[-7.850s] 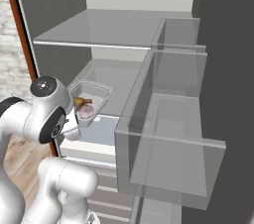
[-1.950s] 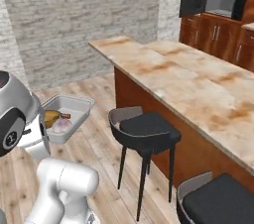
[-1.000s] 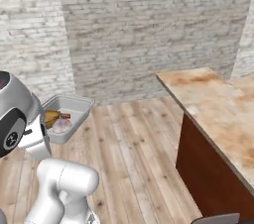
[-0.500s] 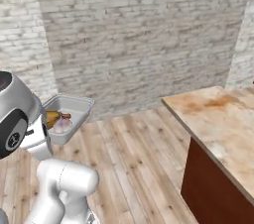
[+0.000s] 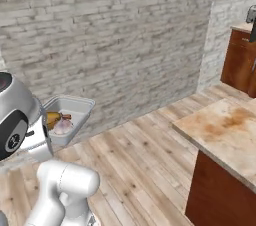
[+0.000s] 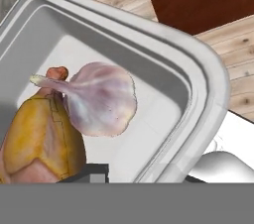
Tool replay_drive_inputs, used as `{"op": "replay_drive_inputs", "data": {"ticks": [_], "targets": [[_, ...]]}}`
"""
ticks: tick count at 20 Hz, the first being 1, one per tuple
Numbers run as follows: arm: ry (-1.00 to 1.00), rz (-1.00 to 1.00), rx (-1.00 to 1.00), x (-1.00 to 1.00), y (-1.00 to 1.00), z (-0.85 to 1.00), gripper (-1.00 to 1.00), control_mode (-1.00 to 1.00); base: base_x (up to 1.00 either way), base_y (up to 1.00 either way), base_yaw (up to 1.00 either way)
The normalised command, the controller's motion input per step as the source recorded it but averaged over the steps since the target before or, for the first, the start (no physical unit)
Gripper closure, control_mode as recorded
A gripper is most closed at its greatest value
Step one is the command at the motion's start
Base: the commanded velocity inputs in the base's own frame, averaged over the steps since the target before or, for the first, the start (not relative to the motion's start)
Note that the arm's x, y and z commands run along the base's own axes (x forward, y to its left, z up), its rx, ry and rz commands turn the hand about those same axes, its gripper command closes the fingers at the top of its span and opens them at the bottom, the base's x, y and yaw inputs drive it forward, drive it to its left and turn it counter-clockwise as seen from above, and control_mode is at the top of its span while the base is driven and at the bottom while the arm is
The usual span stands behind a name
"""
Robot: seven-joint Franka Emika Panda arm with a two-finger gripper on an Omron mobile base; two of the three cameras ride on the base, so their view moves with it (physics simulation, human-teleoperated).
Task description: Place the tupperware containing the chicken drumstick and garlic meal in the microwave. Close the microwave door and press the start button to reheat the meal.
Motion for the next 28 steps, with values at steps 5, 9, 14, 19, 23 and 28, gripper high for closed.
{"op": "replay_drive_inputs", "data": {"ticks": [5,9,14,19,23,28], "targets": [[0.0,0.0,0.0,0.0,0.0,0.0,1.0,1.0,1.0,0.33,-0.46],[0.0,0.0,0.0,0.0,0.0,0.0,1.0,1.0,1.0,0.24,-0.45],[0.0,0.0,0.0,0.0,0.0,0.0,1.0,1.0,1.0,0.11,-0.47],[0.0,0.0,0.0,0.0,0.0,0.0,1.0,1.0,1.0,0.04,-0.48],[0.0,0.0,0.0,0.0,0.0,0.0,1.0,1.0,1.0,0.1,-0.42],[0.0,0.0,0.0,0.0,0.0,0.0,1.0,1.0,1.0,0.09,-0.37]]}}
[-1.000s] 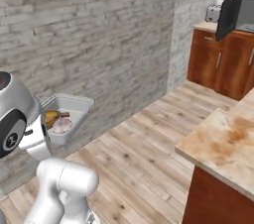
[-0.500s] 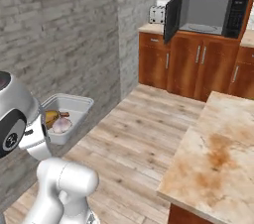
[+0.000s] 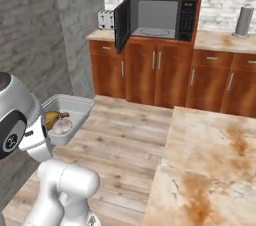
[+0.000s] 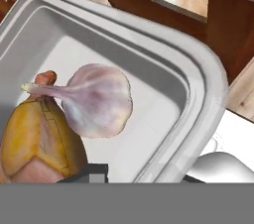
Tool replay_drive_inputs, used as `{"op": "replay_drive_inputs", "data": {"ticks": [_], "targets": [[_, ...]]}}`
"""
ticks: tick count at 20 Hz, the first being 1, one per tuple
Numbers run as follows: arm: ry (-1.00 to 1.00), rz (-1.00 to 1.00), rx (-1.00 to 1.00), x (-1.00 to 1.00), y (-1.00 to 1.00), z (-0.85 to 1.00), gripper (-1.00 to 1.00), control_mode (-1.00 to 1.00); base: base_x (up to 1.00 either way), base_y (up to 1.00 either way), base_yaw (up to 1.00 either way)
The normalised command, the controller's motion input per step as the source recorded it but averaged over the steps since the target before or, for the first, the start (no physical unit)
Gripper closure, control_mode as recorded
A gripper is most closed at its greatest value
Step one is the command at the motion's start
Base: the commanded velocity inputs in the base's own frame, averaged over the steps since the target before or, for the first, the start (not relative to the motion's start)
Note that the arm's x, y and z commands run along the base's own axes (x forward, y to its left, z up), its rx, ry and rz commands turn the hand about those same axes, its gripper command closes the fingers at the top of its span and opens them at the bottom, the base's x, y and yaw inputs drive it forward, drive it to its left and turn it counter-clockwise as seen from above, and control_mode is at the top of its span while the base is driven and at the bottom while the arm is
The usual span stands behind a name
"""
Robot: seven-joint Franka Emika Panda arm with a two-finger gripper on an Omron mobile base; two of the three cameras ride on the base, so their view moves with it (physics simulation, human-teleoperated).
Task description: Place the tupperware containing the chicken drumstick and garlic meal in the microwave. Close the microwave door and press the start button to reheat the meal.
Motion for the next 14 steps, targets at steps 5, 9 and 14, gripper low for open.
{"op": "replay_drive_inputs", "data": {"ticks": [5,9,14], "targets": [[0.0,0.0,0.0,0.0,0.0,0.0,1.0,1.0,1.0,0.14,-0.31],[0.0,0.0,0.0,0.0,0.0,0.0,1.0,1.0,1.0,0.16,-0.13],[0.0,0.0,0.0,0.0,0.0,0.0,1.0,1.0,1.0,0.01,0.06]]}}
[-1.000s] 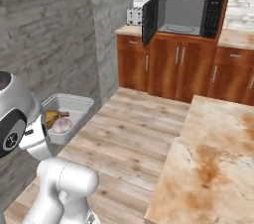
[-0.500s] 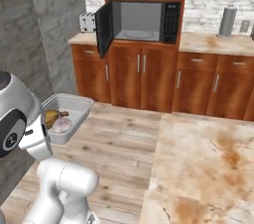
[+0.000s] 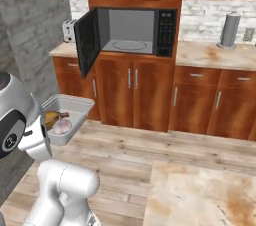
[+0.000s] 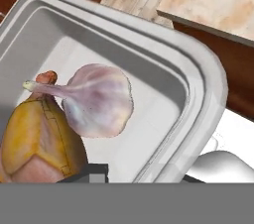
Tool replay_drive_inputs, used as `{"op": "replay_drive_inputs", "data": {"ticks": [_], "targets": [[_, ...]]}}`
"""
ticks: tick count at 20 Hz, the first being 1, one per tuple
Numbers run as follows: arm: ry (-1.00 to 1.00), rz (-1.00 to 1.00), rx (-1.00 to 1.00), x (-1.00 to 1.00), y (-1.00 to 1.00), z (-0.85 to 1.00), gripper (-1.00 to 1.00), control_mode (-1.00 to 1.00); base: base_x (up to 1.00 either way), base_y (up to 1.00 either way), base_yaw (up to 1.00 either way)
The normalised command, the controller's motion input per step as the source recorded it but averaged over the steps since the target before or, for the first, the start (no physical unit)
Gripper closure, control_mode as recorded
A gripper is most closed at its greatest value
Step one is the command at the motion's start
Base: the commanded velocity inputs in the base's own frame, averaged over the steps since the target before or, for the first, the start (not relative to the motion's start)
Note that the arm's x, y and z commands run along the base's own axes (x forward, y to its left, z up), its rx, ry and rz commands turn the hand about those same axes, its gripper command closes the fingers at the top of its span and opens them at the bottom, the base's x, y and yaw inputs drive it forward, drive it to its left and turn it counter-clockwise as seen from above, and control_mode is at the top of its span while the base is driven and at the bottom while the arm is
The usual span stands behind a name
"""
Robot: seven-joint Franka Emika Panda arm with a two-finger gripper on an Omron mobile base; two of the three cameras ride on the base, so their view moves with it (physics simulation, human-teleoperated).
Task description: Place the tupperware containing the chicken drumstick and garlic meal in the microwave. Close the microwave door and press the start button to reheat the meal.
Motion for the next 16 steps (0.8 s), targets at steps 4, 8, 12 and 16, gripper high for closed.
{"op": "replay_drive_inputs", "data": {"ticks": [4,8,12,16], "targets": [[0.0,0.0,0.0,0.0,0.0,0.0,1.0,1.0,1.0,0.0,0.12],[0.0,0.0,0.0,0.0,0.0,0.0,1.0,1.0,1.0,0.0,0.08],[0.0,0.0,0.0,0.0,0.0,0.0,1.0,1.0,1.0,0.0,0.05],[0.0,0.0,0.0,0.0,0.0,0.0,1.0,1.0,0.93,0.0,0.01]]}}
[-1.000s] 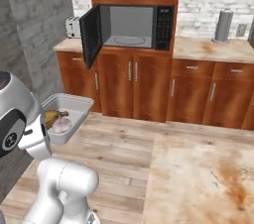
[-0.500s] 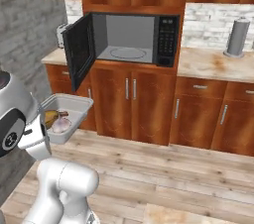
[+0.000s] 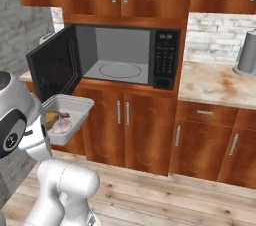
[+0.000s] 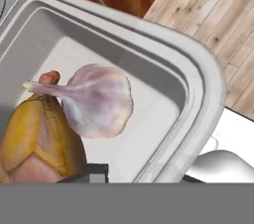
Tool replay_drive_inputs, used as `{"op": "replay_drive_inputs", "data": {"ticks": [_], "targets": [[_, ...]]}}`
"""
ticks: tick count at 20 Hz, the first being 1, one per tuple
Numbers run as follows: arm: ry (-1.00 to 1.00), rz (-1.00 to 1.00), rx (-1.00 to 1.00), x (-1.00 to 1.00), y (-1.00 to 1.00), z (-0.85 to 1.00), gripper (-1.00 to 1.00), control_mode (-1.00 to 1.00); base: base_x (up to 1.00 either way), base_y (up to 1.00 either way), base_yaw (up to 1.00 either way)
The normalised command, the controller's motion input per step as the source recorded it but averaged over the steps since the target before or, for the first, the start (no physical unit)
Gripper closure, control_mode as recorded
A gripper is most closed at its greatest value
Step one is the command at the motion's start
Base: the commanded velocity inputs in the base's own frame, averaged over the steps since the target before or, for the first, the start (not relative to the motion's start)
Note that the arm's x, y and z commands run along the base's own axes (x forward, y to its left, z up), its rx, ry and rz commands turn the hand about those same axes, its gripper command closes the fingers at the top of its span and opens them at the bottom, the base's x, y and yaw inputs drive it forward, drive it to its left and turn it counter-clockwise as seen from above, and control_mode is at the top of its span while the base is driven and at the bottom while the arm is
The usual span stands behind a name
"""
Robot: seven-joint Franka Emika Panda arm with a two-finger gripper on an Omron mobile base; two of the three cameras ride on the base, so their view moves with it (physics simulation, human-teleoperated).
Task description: Place the tupperware containing the chicken drumstick and garlic meal in the microwave. Close the microwave door and press the start button to reheat the meal.
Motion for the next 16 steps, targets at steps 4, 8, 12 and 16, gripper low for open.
{"op": "replay_drive_inputs", "data": {"ticks": [4,8,12,16], "targets": [[0.0,0.0,0.0,0.0,0.0,0.0,1.0,1.0,0.58,0.0,0.0],[0.0,0.0,0.0,0.0,0.0,0.0,1.0,1.0,0.14,0.01,0.0],[0.0,0.0,0.0,0.0,0.0,0.0,1.0,1.0,0.38,0.0,0.0],[0.0,0.0,0.0,0.0,0.0,0.0,1.0,1.0,0.72,0.0,0.05]]}}
